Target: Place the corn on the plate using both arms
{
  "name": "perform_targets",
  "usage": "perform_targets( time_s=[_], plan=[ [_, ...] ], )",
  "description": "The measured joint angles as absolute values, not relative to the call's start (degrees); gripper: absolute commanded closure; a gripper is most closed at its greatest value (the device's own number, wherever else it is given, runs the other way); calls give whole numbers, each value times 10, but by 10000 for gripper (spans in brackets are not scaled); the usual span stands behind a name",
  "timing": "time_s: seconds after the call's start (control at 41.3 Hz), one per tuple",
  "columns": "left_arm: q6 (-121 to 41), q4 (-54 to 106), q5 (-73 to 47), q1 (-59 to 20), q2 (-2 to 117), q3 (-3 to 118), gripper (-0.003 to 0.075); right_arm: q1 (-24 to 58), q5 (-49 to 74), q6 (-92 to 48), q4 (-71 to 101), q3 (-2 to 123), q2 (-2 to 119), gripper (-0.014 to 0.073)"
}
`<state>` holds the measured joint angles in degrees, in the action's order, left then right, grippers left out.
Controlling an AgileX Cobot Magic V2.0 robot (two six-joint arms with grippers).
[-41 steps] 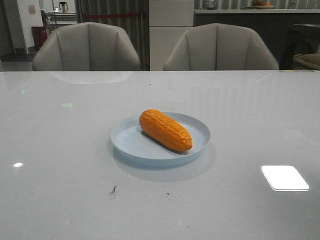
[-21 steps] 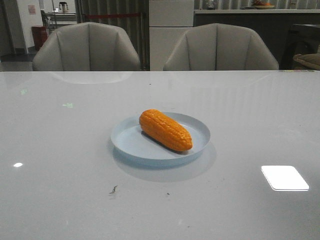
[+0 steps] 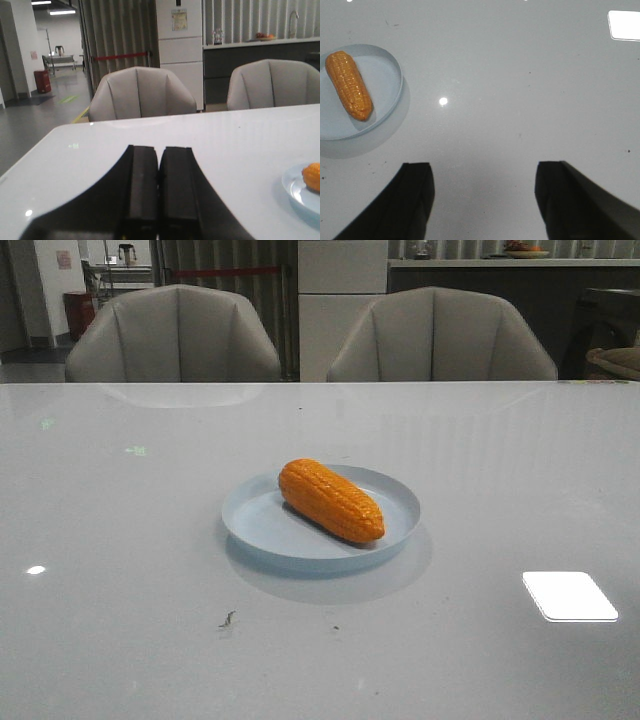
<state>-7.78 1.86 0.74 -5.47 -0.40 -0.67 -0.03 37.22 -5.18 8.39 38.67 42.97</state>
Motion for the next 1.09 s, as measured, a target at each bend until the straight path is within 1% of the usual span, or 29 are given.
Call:
perform_targets(
  time_s=[0.145, 0.944, 1.017, 1.089],
  plan=[
    [-78, 18, -27, -46, -4, -7, 626, 0, 372, -52, 84, 387, 430, 52],
    [-78, 18, -32, -45, -4, -7, 626, 0, 369, -52, 84, 386, 429, 53],
    [-78, 18, -32, -45, -4, -7, 626, 0, 364, -52, 84, 383, 425, 74],
    [-78, 18, -32, -45, -4, -7, 626, 0, 344, -52, 88, 365, 409, 140]
  ],
)
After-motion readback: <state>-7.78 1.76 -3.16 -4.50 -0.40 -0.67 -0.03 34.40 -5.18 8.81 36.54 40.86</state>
